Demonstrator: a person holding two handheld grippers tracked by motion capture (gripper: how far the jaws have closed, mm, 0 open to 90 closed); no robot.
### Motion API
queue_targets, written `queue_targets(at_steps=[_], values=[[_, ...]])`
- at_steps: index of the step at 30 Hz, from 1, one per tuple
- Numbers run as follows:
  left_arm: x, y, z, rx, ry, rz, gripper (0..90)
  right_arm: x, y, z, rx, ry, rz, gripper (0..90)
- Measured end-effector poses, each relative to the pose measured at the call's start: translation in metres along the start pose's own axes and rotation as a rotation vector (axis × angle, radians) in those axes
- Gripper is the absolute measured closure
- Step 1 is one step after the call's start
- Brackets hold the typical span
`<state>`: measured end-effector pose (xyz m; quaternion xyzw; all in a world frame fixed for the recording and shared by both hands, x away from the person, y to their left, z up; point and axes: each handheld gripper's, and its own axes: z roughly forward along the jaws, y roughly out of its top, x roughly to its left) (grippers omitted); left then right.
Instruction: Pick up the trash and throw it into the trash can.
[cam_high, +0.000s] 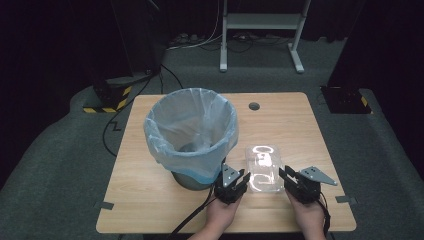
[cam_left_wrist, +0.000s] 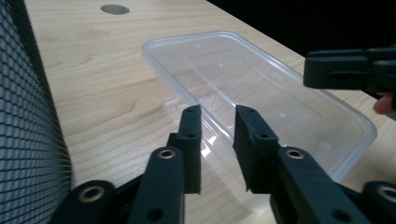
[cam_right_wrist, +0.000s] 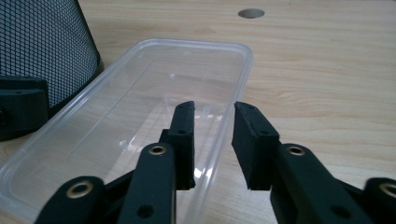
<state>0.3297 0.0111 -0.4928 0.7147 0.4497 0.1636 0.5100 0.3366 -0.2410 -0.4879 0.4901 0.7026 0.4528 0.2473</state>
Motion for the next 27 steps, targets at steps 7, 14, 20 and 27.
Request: queue_targets(at_steps=[7,14,20,27], values=[[0.0,0.001,0.003,0.002,-0.052,0.006,56.8,-0.003,-0.003,0.004,0.018,0.025,0.05,62.4],[-0.003,0.001,0.011,0.05,-0.078,-0.008,52.0,-0.003,-0.006,0.003,0.014,0.036,0.06,60.6],[-0.004,-0.002,0.018,0.041,-0.089,-0.028,46.9,-0.004,-0.007,0.004,0.018,0.052,0.09,57.7],[-0.005,-0.002,0.016,0.027,-0.059,-0.036,53.2,-0.012,-0.007,0.006,0.034,0.078,0.154,50.1]])
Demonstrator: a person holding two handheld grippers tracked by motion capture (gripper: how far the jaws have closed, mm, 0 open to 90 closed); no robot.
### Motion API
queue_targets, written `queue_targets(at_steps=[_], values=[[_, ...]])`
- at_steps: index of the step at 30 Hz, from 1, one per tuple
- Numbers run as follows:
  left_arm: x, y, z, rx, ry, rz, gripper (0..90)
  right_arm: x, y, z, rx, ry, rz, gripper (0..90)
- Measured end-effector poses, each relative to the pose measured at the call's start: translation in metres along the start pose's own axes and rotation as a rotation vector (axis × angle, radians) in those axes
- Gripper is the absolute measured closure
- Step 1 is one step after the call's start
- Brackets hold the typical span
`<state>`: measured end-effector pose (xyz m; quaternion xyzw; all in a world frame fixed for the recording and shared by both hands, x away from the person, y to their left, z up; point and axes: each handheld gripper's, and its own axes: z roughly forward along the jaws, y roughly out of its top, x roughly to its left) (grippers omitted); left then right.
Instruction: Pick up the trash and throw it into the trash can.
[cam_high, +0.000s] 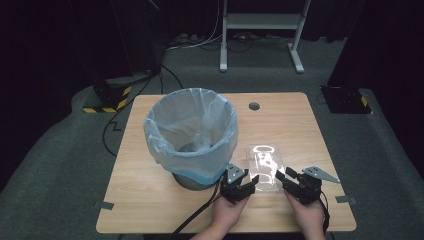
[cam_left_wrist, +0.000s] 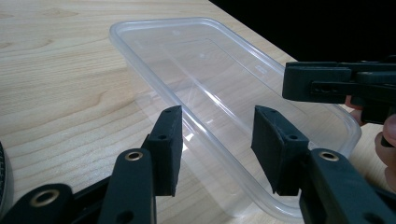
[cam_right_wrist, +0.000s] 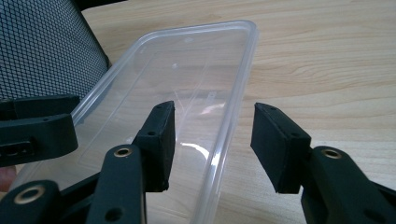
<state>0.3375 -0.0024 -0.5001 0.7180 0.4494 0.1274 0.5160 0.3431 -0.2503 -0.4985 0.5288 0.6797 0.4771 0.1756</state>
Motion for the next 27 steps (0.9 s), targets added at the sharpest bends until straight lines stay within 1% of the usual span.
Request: queue_targets(at_steps=[1,2,3,4,5,6,7,8,9,10,12,13,14,15,17,18,19,21,22,23,24,25,26,27], values=[[0.0,0.0,0.0,0.001,-0.002,0.0,53.2,0.0,0.0,0.0,0.0,0.0,0.0,50.1],[0.002,0.001,0.0,0.004,-0.012,0.012,53.1,-0.001,0.0,0.0,0.0,0.006,0.0,50.1],[0.002,0.001,0.001,0.007,-0.02,0.012,52.4,-0.001,0.001,0.001,0.001,0.007,-0.002,50.2],[0.004,0.001,0.002,0.011,-0.029,0.02,50.9,0.0,0.001,0.001,0.005,0.007,-0.003,51.2],[0.004,0.001,0.002,0.016,-0.036,0.002,49.5,0.0,0.002,0.001,0.009,0.013,-0.002,51.4],[0.004,0.001,0.003,0.019,-0.042,-0.008,47.7,0.0,0.002,0.002,0.02,0.039,-0.004,49.2],[0.004,0.001,0.003,0.017,-0.037,-0.004,47.6,0.004,0.001,0.003,0.022,0.027,-0.009,49.1],[0.003,0.001,0.002,0.012,-0.026,0.014,48.0,0.006,0.001,0.002,0.021,0.015,-0.012,49.4],[0.001,0.001,0.001,0.006,-0.014,0.011,50.5,0.007,0.001,0.002,0.016,0.006,-0.014,50.6],[-0.002,0.001,0.0,0.0,0.005,0.013,55.0,0.008,0.0,0.001,0.004,-0.007,-0.017,53.8],[-0.004,0.0,-0.001,-0.004,0.023,0.011,55.5,0.008,0.0,0.001,0.001,-0.008,-0.026,53.9],[-0.003,0.0,-0.001,-0.004,0.019,0.021,55.7,0.009,0.0,0.0,-0.001,-0.012,-0.04,54.5],[-0.004,0.0,-0.001,-0.01,0.026,0.024,56.5,0.009,-0.001,0.0,-0.005,-0.013,-0.045,55.9],[-0.005,0.0,-0.002,-0.018,0.041,0.017,57.9,0.009,-0.001,-0.001,-0.009,-0.02,-0.051,60.3],[-0.005,0.0,-0.002,-0.023,0.045,0.024,62.9,0.01,-0.002,-0.003,-0.016,-0.035,-0.067,60.9],[-0.005,0.0,-0.002,-0.023,0.045,0.029,62.9,0.01,-0.002,-0.003,-0.016,-0.035,-0.067,60.9],[-0.005,0.0,-0.003,-0.03,0.054,0.038,66.4,0.009,-0.002,-0.004,-0.023,-0.037,-0.07,63.2],[-0.004,0.0,-0.003,-0.027,0.05,0.036,66.6,0.009,-0.002,-0.005,-0.024,-0.039,-0.072,63.6],[-0.004,0.0,-0.003,-0.025,0.046,0.026,66.6,0.009,-0.002,-0.005,-0.02,-0.038,-0.067,63.5],[-0.002,0.001,-0.002,-0.019,0.031,0.017,65.8,0.007,-0.001,-0.004,-0.018,-0.029,-0.058,61.6],[-0.001,0.001,-0.001,-0.008,0.014,0.008,57.6,0.005,0.0,-0.002,-0.004,-0.009,-0.039,54.3],[0.004,0.001,0.003,0.013,-0.023,-0.02,52.9,0.004,0.0,-0.001,-0.003,-0.001,-0.023,49.2],[0.006,0.001,0.004,0.019,-0.036,-0.018,50.2,0.003,0.0,0.001,0.018,0.018,-0.008,48.1],[0.006,0.001,0.004,0.019,-0.036,-0.018,48.7,0.003,0.0,0.003,0.023,0.033,0.004,47.0]])
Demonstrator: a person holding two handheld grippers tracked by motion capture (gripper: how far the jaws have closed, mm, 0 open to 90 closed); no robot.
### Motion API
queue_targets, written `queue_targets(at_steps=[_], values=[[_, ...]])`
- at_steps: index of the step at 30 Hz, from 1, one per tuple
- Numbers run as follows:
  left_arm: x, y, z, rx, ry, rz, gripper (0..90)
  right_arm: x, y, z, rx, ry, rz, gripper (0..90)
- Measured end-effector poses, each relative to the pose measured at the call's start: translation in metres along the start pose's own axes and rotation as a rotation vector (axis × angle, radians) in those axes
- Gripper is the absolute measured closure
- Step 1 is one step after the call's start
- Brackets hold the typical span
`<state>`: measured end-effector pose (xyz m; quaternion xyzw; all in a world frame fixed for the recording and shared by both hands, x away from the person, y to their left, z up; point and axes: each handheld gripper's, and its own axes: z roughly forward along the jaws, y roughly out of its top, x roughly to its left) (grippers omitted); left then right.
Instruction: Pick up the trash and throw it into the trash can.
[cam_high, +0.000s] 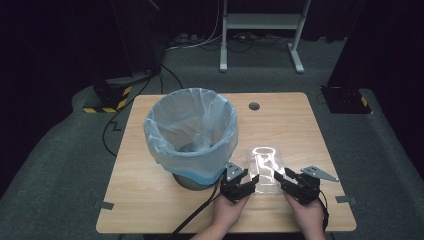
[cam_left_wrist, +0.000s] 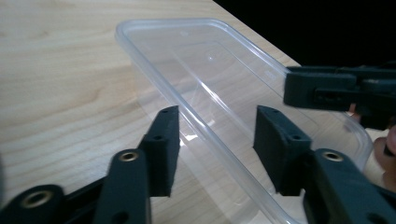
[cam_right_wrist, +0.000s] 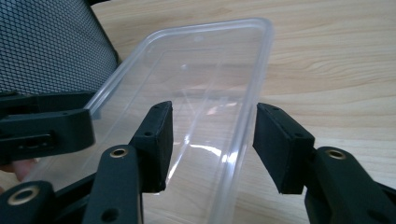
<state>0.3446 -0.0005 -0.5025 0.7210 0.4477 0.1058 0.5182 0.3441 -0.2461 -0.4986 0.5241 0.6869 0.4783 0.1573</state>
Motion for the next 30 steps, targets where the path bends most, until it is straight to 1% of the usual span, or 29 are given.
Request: queue_targets(at_steps=[1,2,3,4,5,7,8,9,10,11,12,13,14,15,16,17,19,20,21,22,23,24,26,27,28,29,30], values=[[-0.001,0.0,0.001,0.0,0.0,-0.018,48.7,0.0,0.0,0.0,0.0,0.0,0.0,47.0],[-0.002,-0.001,0.002,-0.001,0.007,-0.024,46.7,0.002,0.0,0.001,-0.001,-0.011,-0.001,46.7],[-0.002,-0.001,0.002,-0.001,0.007,-0.024,46.6,0.003,0.0,0.002,0.001,-0.014,0.004,47.0],[-0.001,0.0,0.002,0.001,0.006,-0.009,46.6,0.003,0.0,0.002,0.001,-0.014,0.004,47.0],[-0.001,-0.001,0.002,0.001,0.004,-0.011,46.7,0.003,0.0,0.002,0.001,-0.013,0.014,47.7],[-0.002,-0.001,0.002,0.0,0.008,-0.01,47.0,0.003,0.0,0.002,0.004,-0.012,0.016,48.1],[-0.004,0.0,0.003,0.0,0.024,-0.01,47.1,0.004,0.0,0.001,0.008,-0.01,0.02,49.4],[-0.004,0.0,0.003,0.0,0.024,-0.01,47.7,0.004,0.0,0.001,0.008,-0.01,0.02,49.4],[-0.006,0.0,0.002,-0.01,0.042,0.001,50.3,0.005,-0.001,0.001,0.0,-0.011,0.009,49.8],[-0.009,0.001,0.001,-0.017,0.063,0.013,50.3,0.005,-0.001,0.001,0.0,-0.011,0.009,49.8],[-0.011,0.002,0.0,-0.012,0.083,0.023,52.1,0.006,-0.001,0.0,-0.004,-0.009,0.005,50.3],[-0.011,0.003,0.0,-0.011,0.084,0.024,54.6,0.007,0.0,-0.001,-0.015,-0.007,0.004,52.4],[-0.011,0.003,0.0,-0.009,0.081,0.019,55.1,0.009,0.001,-0.004,-0.039,-0.003,-0.013,54.0],[-0.011,0.003,0.001,-0.008,0.08,0.023,55.1,0.009,0.001,-0.004,-0.039,-0.003,-0.013,54.0],[-0.01,0.002,0.0,-0.009,0.069,0.023,53.6,0.011,0.003,-0.005,-0.03,-0.017,-0.032,54.0],[-0.01,0.002,0.0,-0.009,0.069,0.023,53.1,0.011,0.004,-0.005,-0.031,-0.016,-0.035,53.9],[-0.007,0.001,0.0,-0.004,0.042,0.027,51.8,0.011,0.003,-0.005,-0.03,-0.017,-0.037,53.8],[-0.003,0.0,0.001,-0.001,0.016,0.037,47.4,0.01,0.002,-0.005,-0.027,-0.008,-0.037,53.5],[-0.003,0.0,0.001,-0.001,0.016,0.037,46.1,0.01,0.002,-0.005,-0.027,-0.008,-0.037,53.5],[-0.003,-0.001,0.001,-0.006,0.014,0.012,46.1,0.009,0.002,-0.004,-0.025,-0.007,-0.037,53.5],[-0.003,-0.001,0.001,-0.006,0.014,0.014,44.7,0.01,0.001,-0.004,-0.024,-0.005,-0.035,53.4],[-0.002,-0.001,0.001,-0.003,0.016,0.041,43.3,0.009,0.0,-0.004,-0.019,-0.006,-0.033,53.0],[-0.002,-0.001,0.001,-0.002,0.018,0.042,41.8,0.008,0.0,-0.004,-0.019,-0.002,-0.03,52.9],[-0.001,-0.001,0.0,0.008,0.021,0.039,39.7,0.008,0.0,-0.004,-0.014,0.001,-0.026,52.7],[0.001,0.0,0.0,0.016,0.023,0.02,37.2,0.008,-0.001,-0.003,-0.014,0.003,-0.026,52.6],[0.001,-0.001,0.002,0.01,0.014,-0.014,34.5,0.007,-0.001,-0.003,-0.011,0.004,-0.027,52.4],[0.003,0.0,0.002,0.018,0.004,-0.013,33.7,0.008,-0.002,-0.003,-0.01,0.002,-0.025,52.0]])
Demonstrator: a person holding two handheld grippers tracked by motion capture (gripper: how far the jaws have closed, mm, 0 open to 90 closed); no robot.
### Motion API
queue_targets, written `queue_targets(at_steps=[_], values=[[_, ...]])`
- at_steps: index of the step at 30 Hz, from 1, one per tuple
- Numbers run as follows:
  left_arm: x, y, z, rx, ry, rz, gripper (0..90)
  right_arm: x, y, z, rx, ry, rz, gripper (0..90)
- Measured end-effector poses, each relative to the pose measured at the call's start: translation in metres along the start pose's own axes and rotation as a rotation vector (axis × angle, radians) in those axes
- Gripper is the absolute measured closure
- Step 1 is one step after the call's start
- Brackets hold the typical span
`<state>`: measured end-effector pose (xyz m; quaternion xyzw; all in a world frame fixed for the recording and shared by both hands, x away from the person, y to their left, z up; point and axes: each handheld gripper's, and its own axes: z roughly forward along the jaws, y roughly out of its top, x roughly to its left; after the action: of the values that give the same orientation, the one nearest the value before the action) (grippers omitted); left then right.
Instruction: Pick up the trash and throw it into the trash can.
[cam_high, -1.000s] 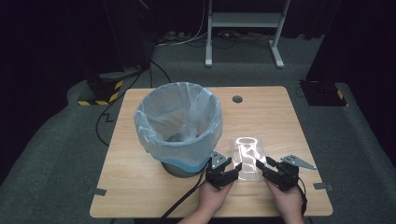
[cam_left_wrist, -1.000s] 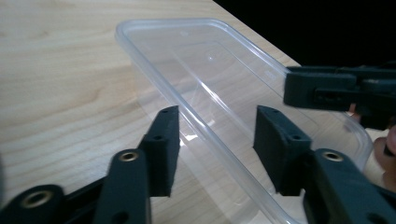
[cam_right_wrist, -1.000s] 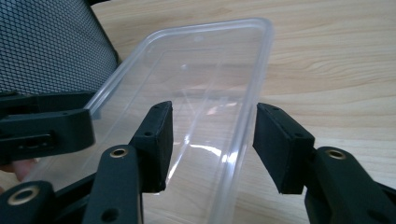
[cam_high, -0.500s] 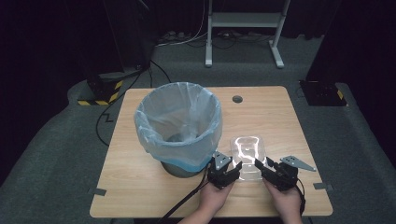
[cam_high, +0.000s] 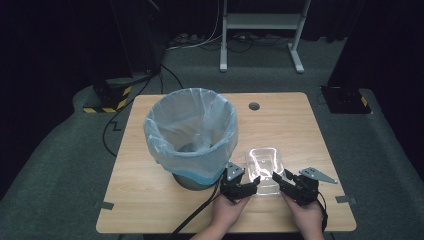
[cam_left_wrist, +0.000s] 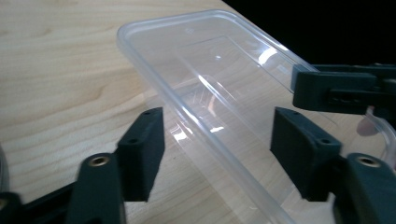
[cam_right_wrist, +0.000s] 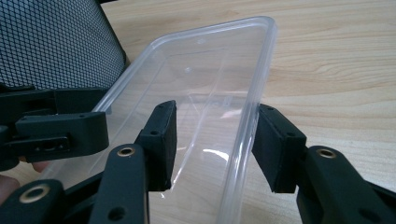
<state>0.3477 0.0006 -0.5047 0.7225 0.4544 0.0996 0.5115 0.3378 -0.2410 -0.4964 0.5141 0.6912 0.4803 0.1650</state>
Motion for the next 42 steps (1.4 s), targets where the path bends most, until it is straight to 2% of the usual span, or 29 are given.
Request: queue_targets(at_steps=[1,2,3,4,6,7,8,10,11,12,13,14,20,22,27,31,34,38,41,42], values=[[0.001,0.0,0.001,0.003,-0.013,-0.023,33.6,0.0,0.0,0.0,0.001,-0.002,-0.001,51.9],[-0.002,0.0,0.004,0.024,-0.055,-0.048,38.7,-0.001,-0.001,0.001,0.006,0.007,0.007,52.0],[-0.002,0.0,0.004,0.024,-0.055,-0.048,35.8,-0.001,-0.001,0.001,0.006,0.007,0.007,52.0],[-0.003,0.0,0.006,0.031,-0.054,-0.024,35.4,0.001,-0.002,0.002,0.011,-0.001,0.007,52.0],[-0.005,0.001,0.006,0.02,-0.05,-0.058,38.3,0.001,-0.002,0.001,0.005,-0.009,0.008,52.2],[-0.005,0.001,0.006,0.02,-0.05,-0.058,41.1,0.001,-0.002,0.001,0.005,-0.009,0.008,52.2],[-0.007,0.003,0.002,0.006,-0.039,-0.025,44.4,0.0,-0.002,-0.002,-0.006,-0.008,0.001,52.9],[-0.011,0.005,0.0,-0.008,-0.036,-0.031,46.8,0.0,-0.002,-0.004,-0.013,-0.006,0.0,53.5],[-0.012,0.006,-0.001,-0.01,-0.035,-0.008,49.1,0.0,0.0,-0.007,-0.025,0.0,-0.002,55.0],[-0.02,0.009,-0.004,-0.018,-0.016,0.028,52.8,0.002,0.003,-0.012,-0.05,-0.023,-0.028,56.9],[-0.02,0.009,-0.004,-0.018,-0.016,0.028,52.8,0.003,0.004,-0.015,-0.056,-0.032,-0.039,58.1],[-0.025,0.013,-0.008,-0.041,-0.019,0.054,52.8,0.004,0.006,-0.017,-0.059,-0.043,-0.047,59.3],[-0.037,0.024,-0.015,-0.104,-0.018,0.077,52.9,0.005,0.008,-0.029,-0.094,-0.038,-0.066,59.5],[-0.043,0.028,-0.017,-0.14,-0.017,0.09,53.0,0.006,0.01,-0.034,-0.116,-0.044,-0.069,59.6],[-0.054,0.03,-0.015,-0.162,-0.007,0.11,53.1,0.004,0.01,-0.038,-0.134,-0.055,-0.066,58.1],[-0.062,0.027,-0.008,-0.169,-0.003,0.12,53.2,-0.003,0.004,-0.046,-0.15,-0.081,-0.058,57.9],[-0.067,0.026,-0.007,-0.182,0.007,0.13,53.2,-0.004,0.003,-0.048,-0.159,-0.083,-0.055,57.7],[-0.072,0.032,-0.015,-0.218,0.015,0.149,53.4,-0.001,0.007,-0.052,-0.182,-0.08,-0.063,57.7],[-0.076,0.039,-0.023,-0.253,0.023,0.173,53.5,0.005,0.015,-0.059,-0.219,-0.074,-0.074,57.6],[-0.078,0.046,-0.03,-0.274,0.026,0.185,54.0,0.01,0.021,-0.063,-0.239,-0.075,-0.086,57.7]])
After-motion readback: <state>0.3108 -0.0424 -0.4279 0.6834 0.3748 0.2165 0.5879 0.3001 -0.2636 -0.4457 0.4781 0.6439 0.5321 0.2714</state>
